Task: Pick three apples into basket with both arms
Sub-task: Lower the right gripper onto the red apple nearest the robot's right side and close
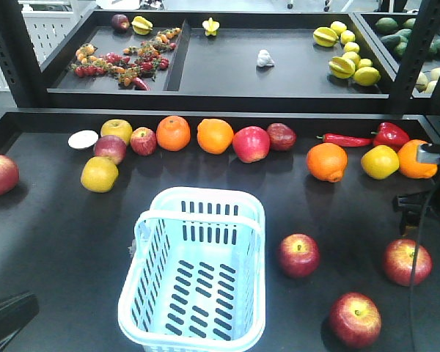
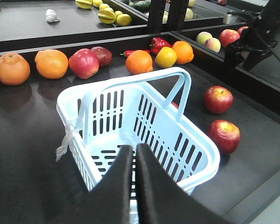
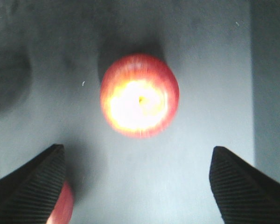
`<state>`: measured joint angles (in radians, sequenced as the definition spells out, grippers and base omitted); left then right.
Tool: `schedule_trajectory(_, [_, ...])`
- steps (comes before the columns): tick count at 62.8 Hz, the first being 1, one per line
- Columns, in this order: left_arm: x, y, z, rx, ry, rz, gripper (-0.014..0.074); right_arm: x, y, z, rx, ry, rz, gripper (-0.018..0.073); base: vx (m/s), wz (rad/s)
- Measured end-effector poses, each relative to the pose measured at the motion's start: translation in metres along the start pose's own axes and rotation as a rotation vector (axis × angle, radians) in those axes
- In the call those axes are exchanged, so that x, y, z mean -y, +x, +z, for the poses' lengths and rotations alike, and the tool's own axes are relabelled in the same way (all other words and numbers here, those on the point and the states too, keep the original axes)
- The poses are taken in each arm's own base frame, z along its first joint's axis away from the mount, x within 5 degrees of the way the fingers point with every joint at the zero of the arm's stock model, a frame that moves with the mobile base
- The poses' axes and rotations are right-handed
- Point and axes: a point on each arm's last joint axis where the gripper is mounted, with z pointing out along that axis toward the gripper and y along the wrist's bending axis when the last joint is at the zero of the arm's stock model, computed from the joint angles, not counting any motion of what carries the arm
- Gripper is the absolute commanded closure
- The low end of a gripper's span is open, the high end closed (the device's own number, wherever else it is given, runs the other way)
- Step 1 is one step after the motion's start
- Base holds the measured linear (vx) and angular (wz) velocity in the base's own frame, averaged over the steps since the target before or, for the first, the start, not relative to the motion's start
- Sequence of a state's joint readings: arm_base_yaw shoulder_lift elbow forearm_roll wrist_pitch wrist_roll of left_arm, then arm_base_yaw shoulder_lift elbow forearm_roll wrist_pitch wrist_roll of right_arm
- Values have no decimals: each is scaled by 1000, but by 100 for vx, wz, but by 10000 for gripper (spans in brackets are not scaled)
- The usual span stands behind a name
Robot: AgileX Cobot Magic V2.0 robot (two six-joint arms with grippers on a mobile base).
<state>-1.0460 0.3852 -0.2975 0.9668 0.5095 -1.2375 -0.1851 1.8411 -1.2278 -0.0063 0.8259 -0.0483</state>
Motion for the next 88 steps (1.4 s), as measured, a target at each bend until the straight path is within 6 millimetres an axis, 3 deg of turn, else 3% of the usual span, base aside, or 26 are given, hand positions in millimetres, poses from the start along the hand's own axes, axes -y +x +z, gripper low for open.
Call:
schedule_trajectory(28, [0, 0, 0, 0, 0, 0, 602, -1, -1, 71, -74, -9, -5, -35, 0, 0])
schedule_trajectory(50, [0, 0, 0, 0, 0, 0, 602, 0, -1, 99, -91, -9, 2, -21, 0, 0])
schedule_trajectory(80, [0, 0, 0, 0, 0, 0, 602, -2, -6, 100, -48, -48, 77, 340, 0, 0])
schedule_trajectory(88, [0, 0, 0, 0, 0, 0, 602, -4, -9, 100, -20, -76, 123, 389, 0, 0])
